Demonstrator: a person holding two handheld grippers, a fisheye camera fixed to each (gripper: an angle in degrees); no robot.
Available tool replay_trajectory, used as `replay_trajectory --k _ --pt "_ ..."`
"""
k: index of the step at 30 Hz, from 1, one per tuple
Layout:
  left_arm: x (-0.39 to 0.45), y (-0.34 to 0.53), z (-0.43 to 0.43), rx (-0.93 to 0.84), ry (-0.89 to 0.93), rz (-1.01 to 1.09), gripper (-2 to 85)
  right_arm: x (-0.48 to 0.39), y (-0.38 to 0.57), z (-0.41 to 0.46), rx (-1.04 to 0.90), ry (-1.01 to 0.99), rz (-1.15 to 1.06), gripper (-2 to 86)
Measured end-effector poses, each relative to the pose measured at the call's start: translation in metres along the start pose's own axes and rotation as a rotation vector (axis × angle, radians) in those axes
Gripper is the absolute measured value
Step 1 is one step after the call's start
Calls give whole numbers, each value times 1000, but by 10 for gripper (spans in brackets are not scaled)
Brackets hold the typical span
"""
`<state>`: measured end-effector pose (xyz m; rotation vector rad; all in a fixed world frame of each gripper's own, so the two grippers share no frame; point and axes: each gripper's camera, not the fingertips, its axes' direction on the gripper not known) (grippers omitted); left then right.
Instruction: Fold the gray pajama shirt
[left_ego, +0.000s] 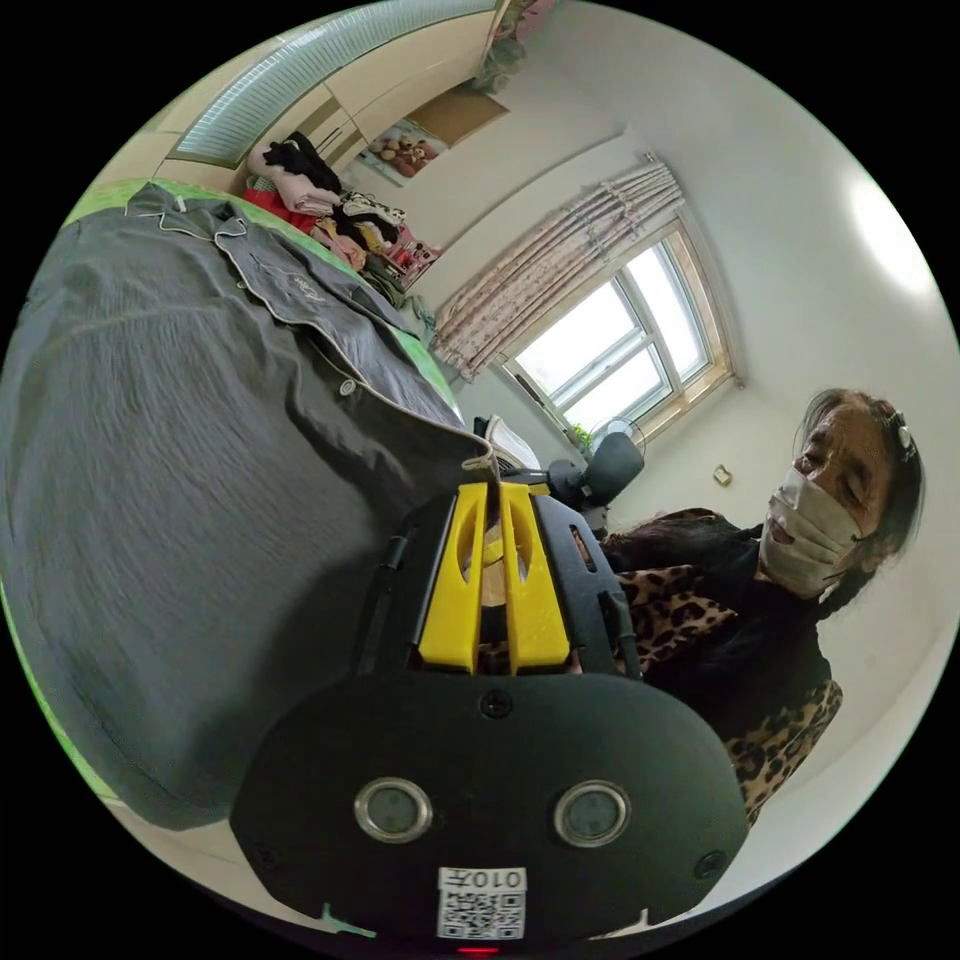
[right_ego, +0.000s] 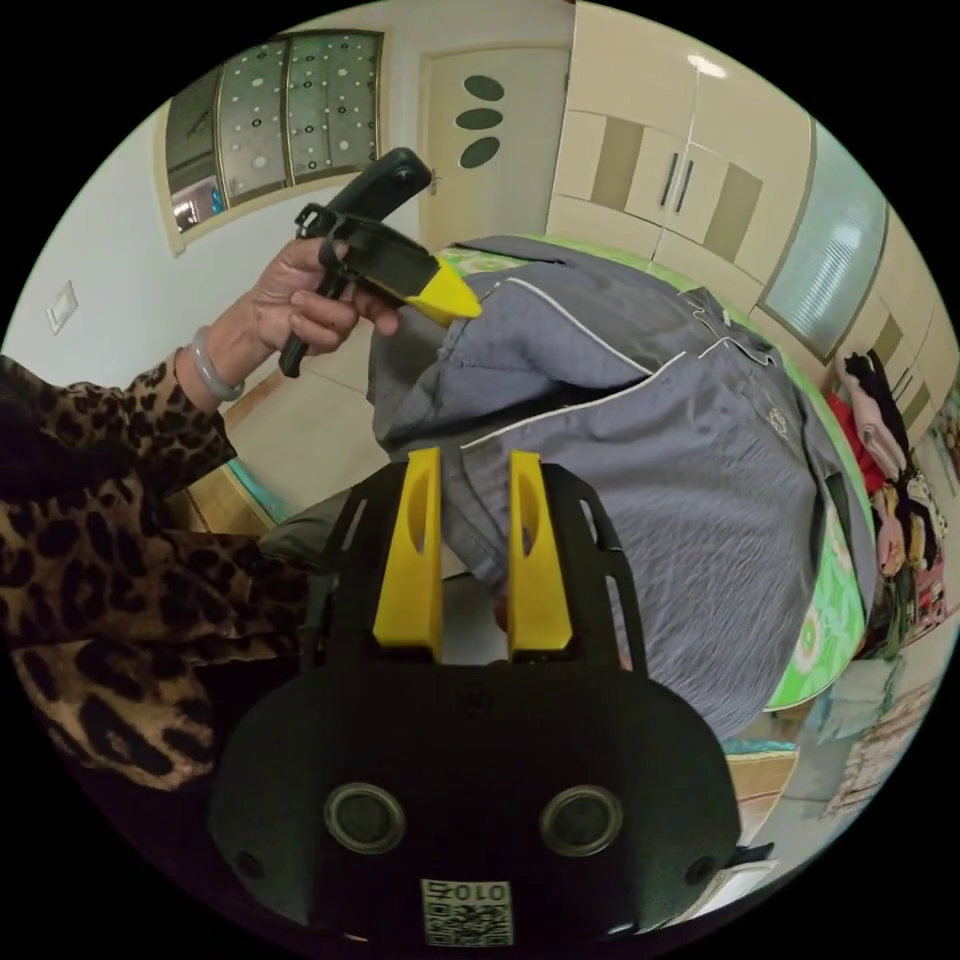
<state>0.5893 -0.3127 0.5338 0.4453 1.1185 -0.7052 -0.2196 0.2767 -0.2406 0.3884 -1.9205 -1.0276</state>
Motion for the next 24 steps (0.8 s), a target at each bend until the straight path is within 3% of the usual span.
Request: replay_trajectory --k 2,6,9,11,16,19,24 --pt "2 -1 -1 1 -8 2 6 -10 1 1 7 78 6 50" --pt "7 -5 -2 -1 -22 9 5 0 9 -14 58 31 65 25" --pt "13 -13 4 -15 -34 27 6 33 22 -39 133 -80 167 19" --pt "15 -19 12 -37 -36 40 6 71 35 -73 268 -264 245 17" --pt "11 -37 60 -188 -56 54 6 121 48 -124 460 -473 248 15" --pt "4 -46 96 -304 -89 43 6 125 42 -131 450 -520 192 15" --pt "-6 -57 123 -349 -58 13 5 108 24 -94 228 -465 89 17"
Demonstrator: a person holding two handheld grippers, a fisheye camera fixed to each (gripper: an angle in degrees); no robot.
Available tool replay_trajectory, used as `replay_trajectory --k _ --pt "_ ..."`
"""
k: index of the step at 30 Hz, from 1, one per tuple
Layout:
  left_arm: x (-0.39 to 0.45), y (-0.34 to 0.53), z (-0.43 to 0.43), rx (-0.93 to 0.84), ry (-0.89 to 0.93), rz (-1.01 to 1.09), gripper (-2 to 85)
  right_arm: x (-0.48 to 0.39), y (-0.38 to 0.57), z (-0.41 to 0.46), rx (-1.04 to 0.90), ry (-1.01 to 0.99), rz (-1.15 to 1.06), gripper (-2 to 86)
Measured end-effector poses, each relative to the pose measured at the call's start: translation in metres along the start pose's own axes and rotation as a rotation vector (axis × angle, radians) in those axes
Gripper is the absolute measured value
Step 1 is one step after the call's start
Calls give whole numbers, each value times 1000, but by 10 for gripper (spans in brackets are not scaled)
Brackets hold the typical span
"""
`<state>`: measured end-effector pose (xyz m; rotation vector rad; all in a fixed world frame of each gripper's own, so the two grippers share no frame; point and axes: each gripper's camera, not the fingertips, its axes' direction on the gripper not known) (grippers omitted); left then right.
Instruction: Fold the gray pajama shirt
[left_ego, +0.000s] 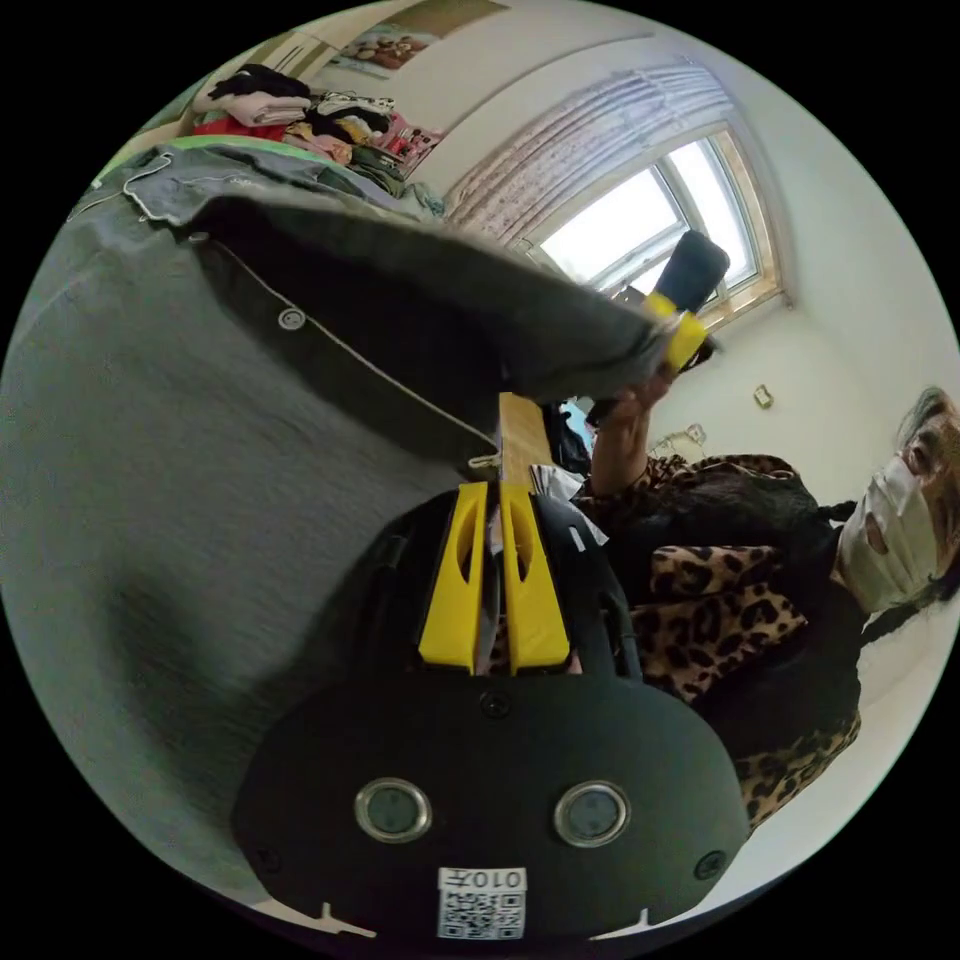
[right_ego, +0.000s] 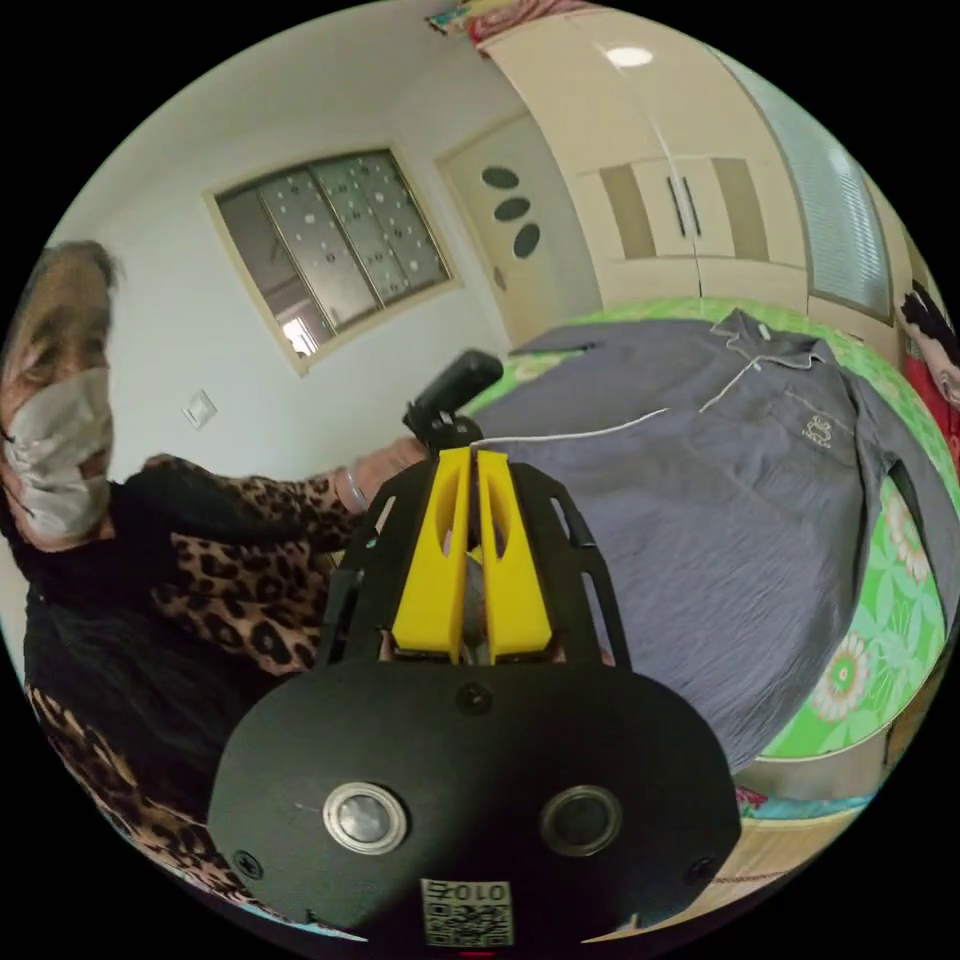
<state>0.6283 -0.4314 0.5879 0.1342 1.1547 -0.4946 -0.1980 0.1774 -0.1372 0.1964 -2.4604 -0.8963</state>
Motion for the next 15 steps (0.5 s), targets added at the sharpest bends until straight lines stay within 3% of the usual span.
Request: replay_trajectory --k 4,11,15 --pt "2 -1 -1 2 -12 12 5 9 0 44 -206 47 -26 22" --pt "-1 -9 3 -21 11 24 3 26 -7 37 -365 -98 -128 39" --pt "-6 -15 7 -57 45 29 -1 39 -13 6 -317 -74 -169 39"
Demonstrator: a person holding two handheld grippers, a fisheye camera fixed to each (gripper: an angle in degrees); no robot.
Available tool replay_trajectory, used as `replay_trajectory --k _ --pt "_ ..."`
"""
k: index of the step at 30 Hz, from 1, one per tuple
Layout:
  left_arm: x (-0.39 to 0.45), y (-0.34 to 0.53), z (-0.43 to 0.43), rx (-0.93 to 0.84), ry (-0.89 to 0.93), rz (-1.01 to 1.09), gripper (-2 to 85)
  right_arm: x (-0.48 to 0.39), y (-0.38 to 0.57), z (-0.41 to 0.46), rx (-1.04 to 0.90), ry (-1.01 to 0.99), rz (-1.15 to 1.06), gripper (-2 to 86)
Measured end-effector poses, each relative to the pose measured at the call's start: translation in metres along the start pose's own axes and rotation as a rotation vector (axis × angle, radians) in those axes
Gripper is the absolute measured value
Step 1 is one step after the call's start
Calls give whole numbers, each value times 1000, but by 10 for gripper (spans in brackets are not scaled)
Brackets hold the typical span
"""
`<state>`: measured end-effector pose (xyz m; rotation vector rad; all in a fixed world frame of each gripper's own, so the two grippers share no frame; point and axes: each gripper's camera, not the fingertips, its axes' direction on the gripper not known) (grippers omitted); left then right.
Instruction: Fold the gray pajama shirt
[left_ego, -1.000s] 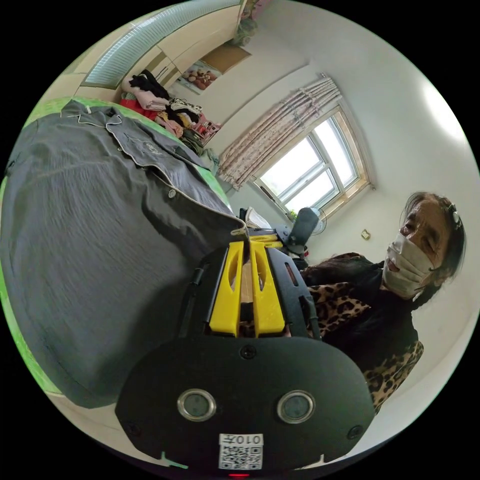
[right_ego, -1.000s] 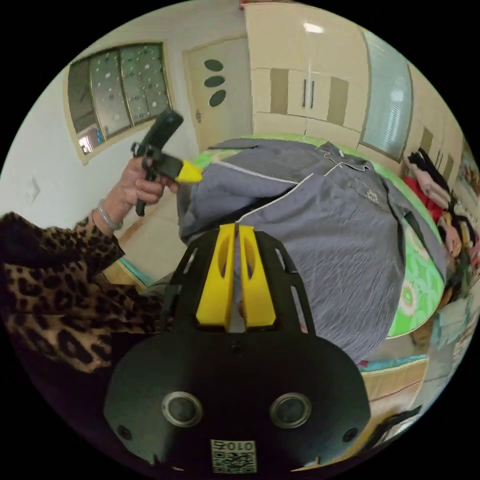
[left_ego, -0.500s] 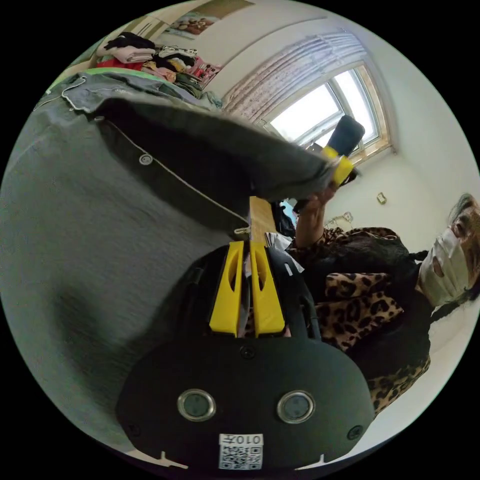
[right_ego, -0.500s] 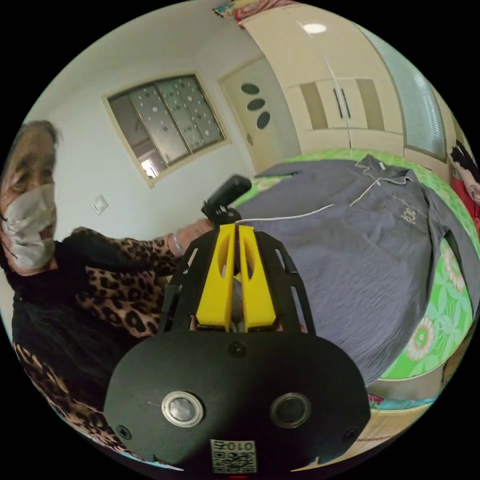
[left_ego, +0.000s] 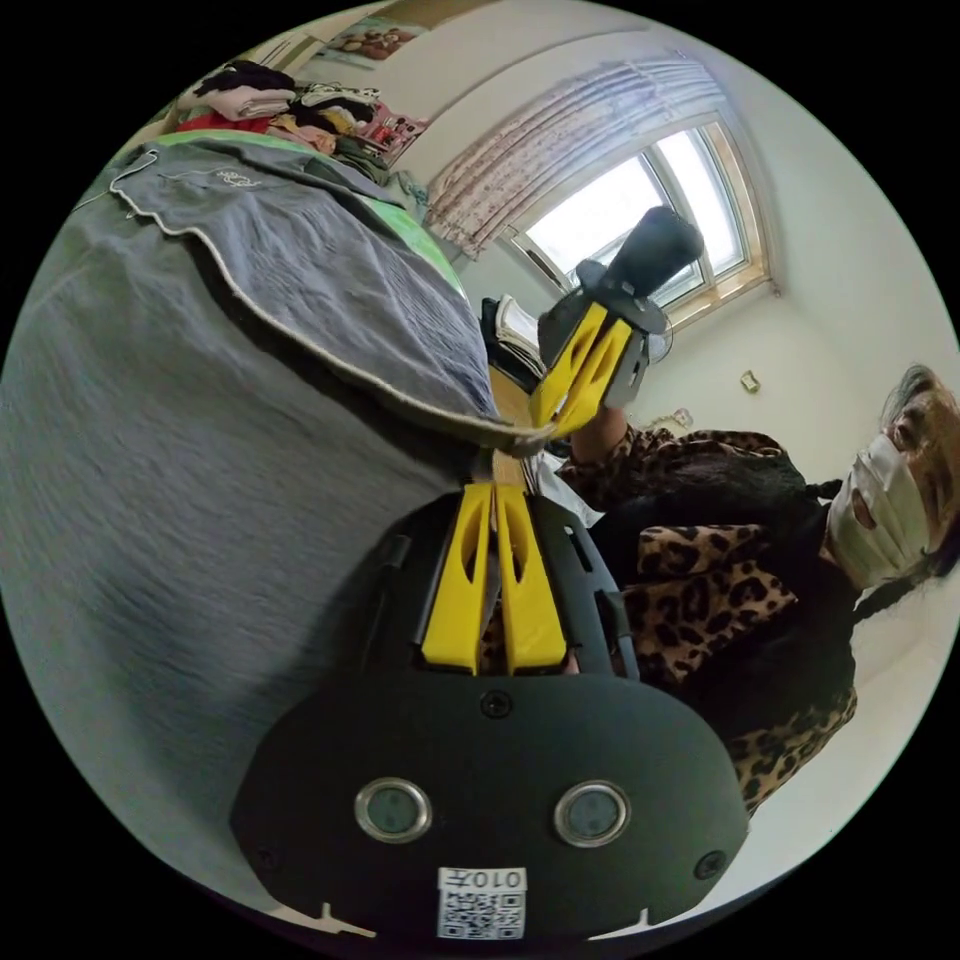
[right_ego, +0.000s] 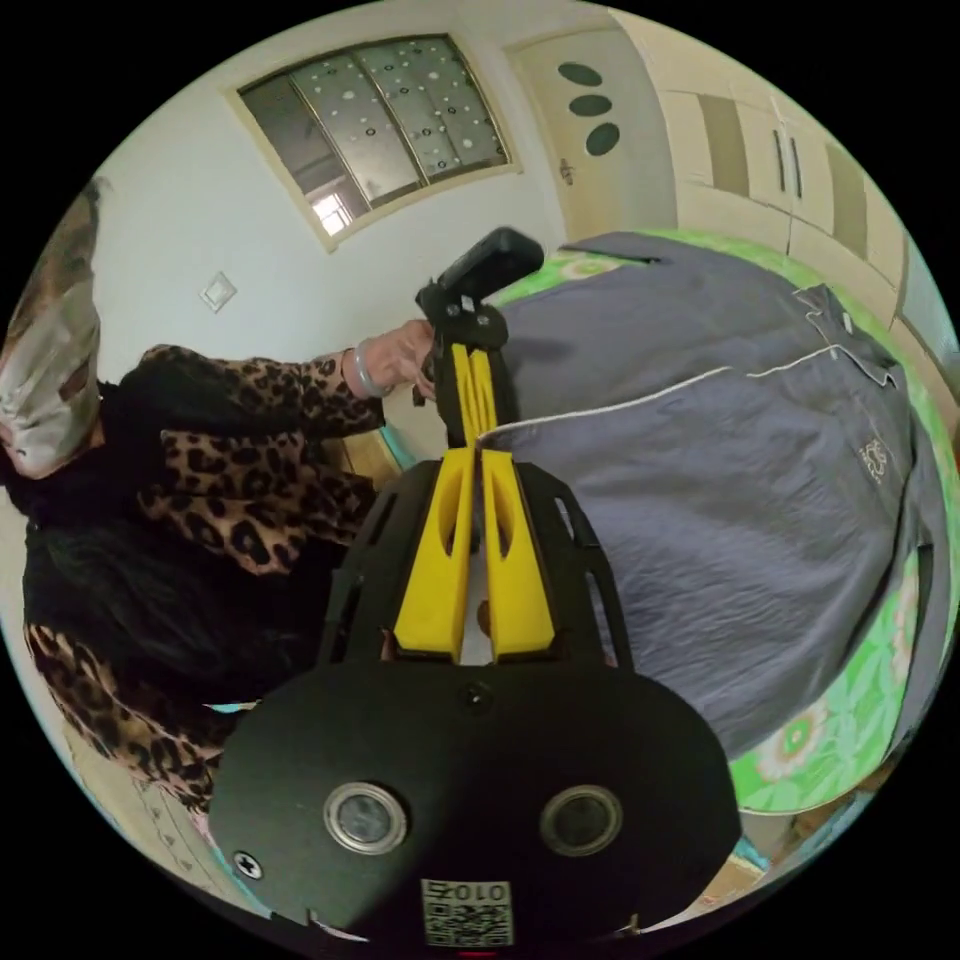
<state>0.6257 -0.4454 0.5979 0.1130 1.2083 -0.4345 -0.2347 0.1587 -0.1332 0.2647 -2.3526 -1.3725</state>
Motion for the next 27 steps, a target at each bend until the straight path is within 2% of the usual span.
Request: replay_trajectory --k 2,4,6,8,11,14,17,19,21,22,24,27 --pt "-1 -2 4 -8 17 7 -1 22 5 -21 143 -128 10 39" --pt "2 -4 10 -37 27 31 -1 48 8 -22 203 -244 67 39" --pt "8 -5 20 -78 24 59 -1 70 10 -12 195 -337 93 39" --pt "16 -1 29 -117 32 103 -1 81 14 7 101 -413 80 40" --pt "32 16 40 -179 8 185 -1 80 20 25 -34 -333 79 40" --pt "50 31 43 -208 14 278 -2 86 25 21 -44 -354 57 41" --pt "67 30 28 -123 -96 322 -2 91 28 12 -49 -372 30 41" --pt "64 22 15 -44 -165 265 -2 91 29 8 -78 -365 3 41" --pt "43 9 3 60 -240 106 -2 87 30 5 -103 -338 -32 39" --pt "38 6 2 79 -226 88 -2 85 30 3 -110 -318 -43 35" --pt "16 -3 12 101 -76 45 -1 77 33 -1 -138 -318 -108 31" --pt "4 -3 30 91 -31 18 -1 65 52 -25 -108 -223 -167 28"
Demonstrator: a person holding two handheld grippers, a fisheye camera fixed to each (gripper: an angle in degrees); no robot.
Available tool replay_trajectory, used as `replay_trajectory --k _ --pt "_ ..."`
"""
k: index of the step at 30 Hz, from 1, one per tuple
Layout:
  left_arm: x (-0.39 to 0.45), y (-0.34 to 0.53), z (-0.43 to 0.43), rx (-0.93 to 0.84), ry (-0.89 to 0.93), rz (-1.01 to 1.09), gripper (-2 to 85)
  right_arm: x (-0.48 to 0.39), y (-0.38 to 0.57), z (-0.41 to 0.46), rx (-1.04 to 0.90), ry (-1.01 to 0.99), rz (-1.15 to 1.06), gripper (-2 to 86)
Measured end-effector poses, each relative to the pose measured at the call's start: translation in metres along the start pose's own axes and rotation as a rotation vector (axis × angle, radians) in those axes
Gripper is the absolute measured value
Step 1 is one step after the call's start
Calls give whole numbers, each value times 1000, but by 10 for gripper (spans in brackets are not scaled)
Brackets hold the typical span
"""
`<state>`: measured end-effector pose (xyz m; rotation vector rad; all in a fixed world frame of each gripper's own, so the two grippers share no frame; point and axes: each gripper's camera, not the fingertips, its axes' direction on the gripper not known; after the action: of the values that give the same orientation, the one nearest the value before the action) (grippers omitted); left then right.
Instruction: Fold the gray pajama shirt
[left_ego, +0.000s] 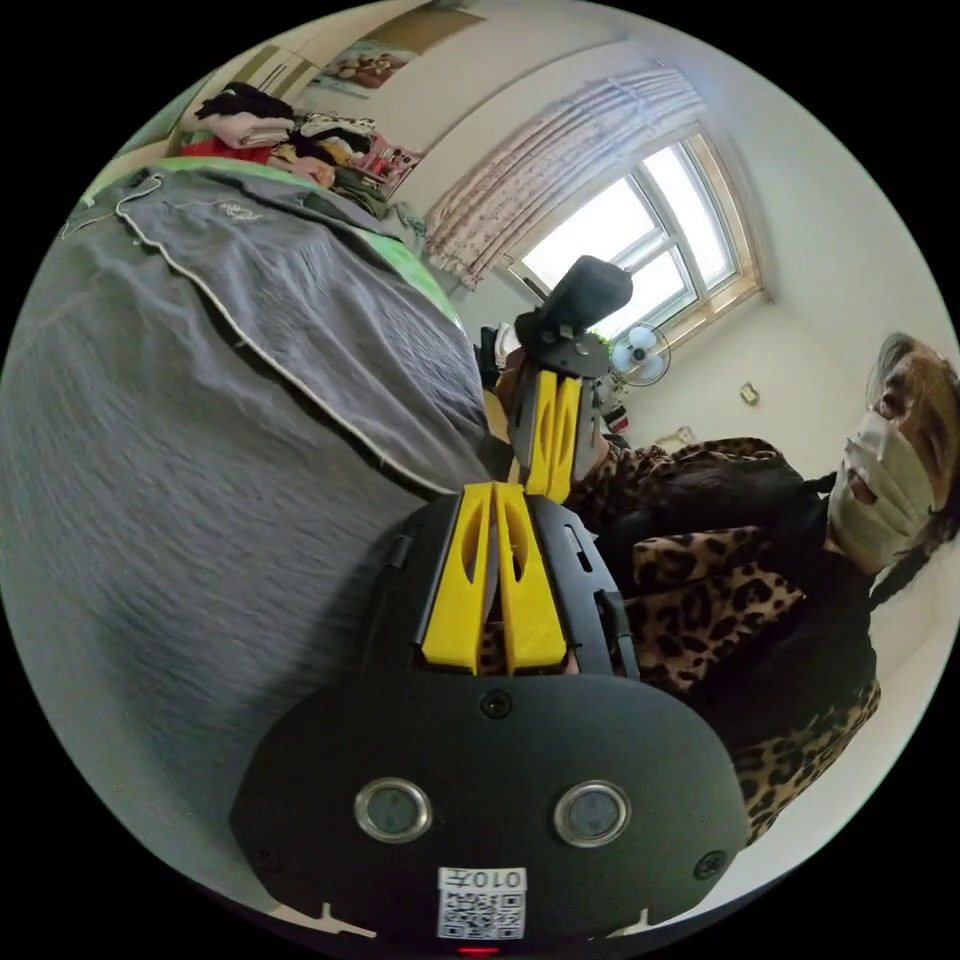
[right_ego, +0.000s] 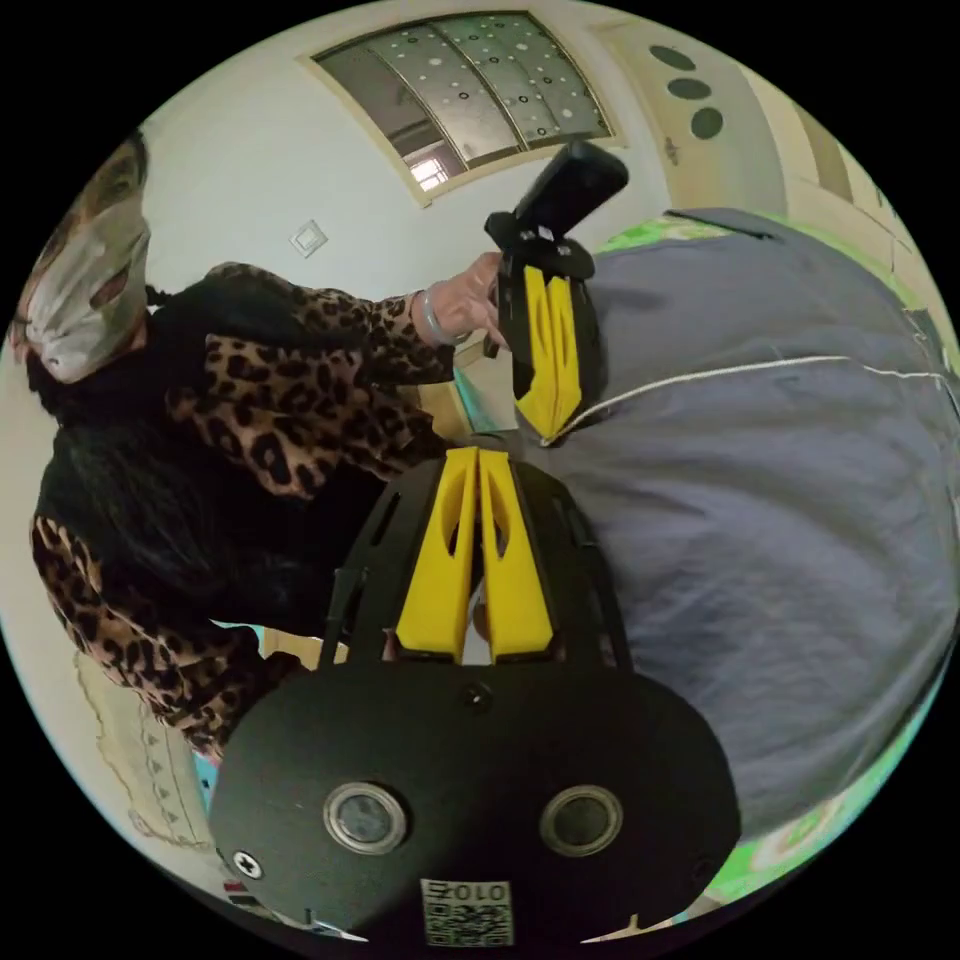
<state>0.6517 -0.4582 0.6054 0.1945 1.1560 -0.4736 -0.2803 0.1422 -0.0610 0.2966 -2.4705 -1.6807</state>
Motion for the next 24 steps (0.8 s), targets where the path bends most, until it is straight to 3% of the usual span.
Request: replay_trajectory --k 3,8,11,18,22,24 --pt "-1 9 0 27 8 -2 -1 0 51 -40 146 121 196 29" --pt "-8 25 -6 41 27 -20 -1 -15 212 -105 635 195 671 55" --pt "-11 28 -4 52 19 -34 -1 -20 274 -109 768 234 883 102" --pt "-6 19 13 51 -15 -40 -1 29 292 -72 687 26 947 135" --pt "-8 17 17 58 -13 -47 -1 21 312 -69 775 0 849 41" --pt "-9 15 20 61 -5 -49 -1 2 330 -76 821 39 811 34"
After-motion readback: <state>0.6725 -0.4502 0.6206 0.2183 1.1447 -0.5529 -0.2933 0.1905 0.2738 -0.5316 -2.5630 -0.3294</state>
